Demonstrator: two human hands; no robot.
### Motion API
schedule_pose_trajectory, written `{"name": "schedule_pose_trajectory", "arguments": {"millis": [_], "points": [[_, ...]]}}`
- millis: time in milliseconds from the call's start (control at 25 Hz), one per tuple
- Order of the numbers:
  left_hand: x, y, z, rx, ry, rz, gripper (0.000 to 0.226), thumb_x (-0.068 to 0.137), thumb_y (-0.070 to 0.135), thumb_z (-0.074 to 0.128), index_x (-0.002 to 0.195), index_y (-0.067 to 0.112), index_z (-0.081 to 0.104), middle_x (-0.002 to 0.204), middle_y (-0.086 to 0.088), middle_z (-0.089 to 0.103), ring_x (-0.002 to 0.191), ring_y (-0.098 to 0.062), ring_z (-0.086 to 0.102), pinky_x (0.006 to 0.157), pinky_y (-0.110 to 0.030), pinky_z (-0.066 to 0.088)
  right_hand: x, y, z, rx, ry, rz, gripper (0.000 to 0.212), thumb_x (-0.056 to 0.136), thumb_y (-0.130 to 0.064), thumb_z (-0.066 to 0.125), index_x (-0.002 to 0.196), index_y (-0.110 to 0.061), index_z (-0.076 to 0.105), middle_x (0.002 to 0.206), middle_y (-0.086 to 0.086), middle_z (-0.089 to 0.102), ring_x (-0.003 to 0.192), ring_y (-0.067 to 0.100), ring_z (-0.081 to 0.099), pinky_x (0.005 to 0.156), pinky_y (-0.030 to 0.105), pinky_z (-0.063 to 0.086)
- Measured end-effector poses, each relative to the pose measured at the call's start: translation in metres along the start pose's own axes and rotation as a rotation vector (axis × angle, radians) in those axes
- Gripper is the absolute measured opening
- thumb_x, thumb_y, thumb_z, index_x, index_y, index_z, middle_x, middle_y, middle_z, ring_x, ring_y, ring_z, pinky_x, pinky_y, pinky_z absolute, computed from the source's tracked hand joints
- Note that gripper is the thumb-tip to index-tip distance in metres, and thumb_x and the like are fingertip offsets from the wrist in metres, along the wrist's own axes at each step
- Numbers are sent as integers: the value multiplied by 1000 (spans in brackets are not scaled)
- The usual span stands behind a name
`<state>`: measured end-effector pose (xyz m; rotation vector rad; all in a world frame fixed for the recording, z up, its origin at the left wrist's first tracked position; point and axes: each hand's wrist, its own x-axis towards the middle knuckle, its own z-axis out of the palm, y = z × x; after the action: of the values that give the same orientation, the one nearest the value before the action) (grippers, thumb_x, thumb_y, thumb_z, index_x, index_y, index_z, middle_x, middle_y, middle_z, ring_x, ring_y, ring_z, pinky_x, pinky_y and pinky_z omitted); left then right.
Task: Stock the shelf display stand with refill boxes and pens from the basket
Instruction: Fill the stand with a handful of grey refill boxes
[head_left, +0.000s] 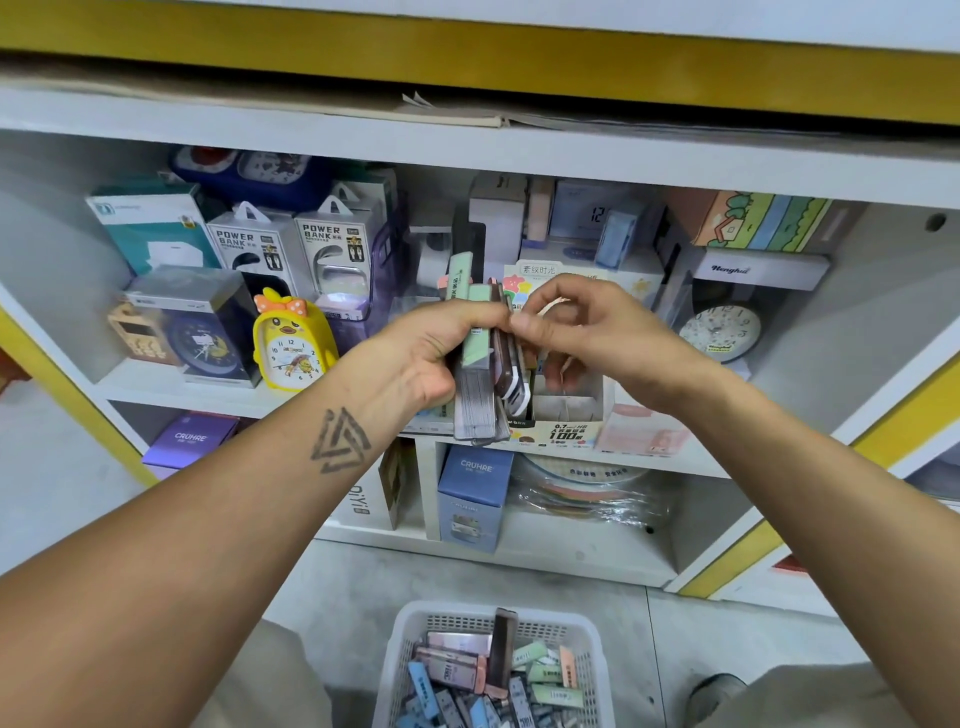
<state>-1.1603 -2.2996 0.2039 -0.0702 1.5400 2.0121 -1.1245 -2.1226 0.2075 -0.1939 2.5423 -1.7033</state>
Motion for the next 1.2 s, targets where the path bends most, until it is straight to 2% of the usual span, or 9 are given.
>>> {"name": "schedule_pose_trajectory", "arguments": {"millis": [120,240,400,600,760,880,1040,1160,1200], "points": [[0,0,2,3,16,-3,11,80,-3,67,89,4,68,78,-14,71,65,-27,69,67,-43,59,-10,-2,-1,-43,-119,40,67,62,-45,87,117,-24,56,96,11,65,66,20,66,55,30,54],[0,-2,5,-16,18,-11,12,81,-3,66,92,4,69,79,-15,71,68,-29,70,70,-49,59,-14,1,-6,150,-181,41,73,69,-14,87,132,-23,51,105,17,63,81,30,71,72,38,61],[0,-2,5,-80,37,1,13,83,-4,63,89,5,69,83,-17,75,70,-30,73,65,-50,60,-17,1,-16,82,-167,-23,74,78,14,74,135,-30,53,125,20,58,92,45,69,85,46,59],[0,0,5,-95,41,-21,15,84,-5,59,87,-1,73,84,-21,75,72,-32,74,62,-52,60,-16,1,-19,4,-84,-48,44,91,14,58,127,-11,66,117,14,70,101,28,72,95,41,57],[0,2,5,-101,65,-34,10,84,-2,62,87,1,71,83,-18,74,71,-30,74,68,-57,58,-17,-2,-22,-485,-108,-274,50,85,8,71,130,-13,65,117,3,59,95,19,65,90,30,57],[-1,2,5,-87,62,-35,7,83,-1,64,83,1,71,81,-17,74,70,-30,73,72,-54,57,-16,1,-23,-701,24,-424,34,89,-7,71,120,-20,73,109,-1,55,89,16,56,81,31,50],[-2,3,3,-85,53,-18,12,81,-2,66,92,-2,70,86,-20,73,71,-28,73,78,-43,59,-5,6,-30,-500,336,-449,17,93,-20,69,91,-3,73,91,2,63,77,13,61,70,30,48],[-1,3,1,-61,63,-10,5,80,-2,68,82,-2,71,85,-19,74,71,-27,73,80,-44,58,2,13,-32,-357,334,-249,9,93,-13,68,101,-14,64,82,5,71,68,13,70,73,45,60],[-2,3,1,-55,65,-11,4,80,-3,67,81,-1,71,84,-19,74,70,-27,73,80,-44,57,3,17,-30,-375,321,-226,18,93,-10,68,104,-21,59,81,4,70,67,13,71,73,46,61]]}}
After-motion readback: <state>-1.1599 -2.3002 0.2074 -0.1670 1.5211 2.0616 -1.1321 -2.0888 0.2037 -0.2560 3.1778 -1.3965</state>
